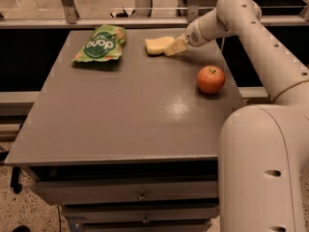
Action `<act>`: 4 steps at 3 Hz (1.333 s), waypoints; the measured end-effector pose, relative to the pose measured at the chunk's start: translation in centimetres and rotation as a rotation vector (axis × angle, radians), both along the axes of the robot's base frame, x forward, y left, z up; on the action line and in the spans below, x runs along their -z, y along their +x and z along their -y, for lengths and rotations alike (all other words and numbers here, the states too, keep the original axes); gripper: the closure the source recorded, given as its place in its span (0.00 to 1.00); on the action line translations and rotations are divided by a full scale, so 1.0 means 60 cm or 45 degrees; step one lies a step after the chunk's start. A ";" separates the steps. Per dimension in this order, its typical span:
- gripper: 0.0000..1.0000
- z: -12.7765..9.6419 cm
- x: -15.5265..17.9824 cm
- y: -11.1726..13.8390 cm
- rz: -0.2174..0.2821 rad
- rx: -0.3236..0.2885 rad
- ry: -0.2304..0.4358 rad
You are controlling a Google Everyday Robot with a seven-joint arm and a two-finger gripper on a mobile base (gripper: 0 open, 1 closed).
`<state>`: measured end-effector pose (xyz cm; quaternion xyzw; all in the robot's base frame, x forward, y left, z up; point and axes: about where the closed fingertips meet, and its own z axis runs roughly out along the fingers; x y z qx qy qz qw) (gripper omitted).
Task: Pick sponge
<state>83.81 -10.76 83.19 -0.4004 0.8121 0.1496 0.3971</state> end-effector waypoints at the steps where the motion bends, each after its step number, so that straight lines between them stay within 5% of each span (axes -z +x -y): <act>1: 1.00 0.000 0.000 0.000 0.000 0.000 0.000; 3: 1.00 0.000 0.000 0.000 0.000 -0.001 0.000; 4: 0.82 0.000 0.000 0.000 0.000 -0.001 0.000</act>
Offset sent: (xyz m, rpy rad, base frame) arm -0.0950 0.0475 0.2503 0.1246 -0.2869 0.3609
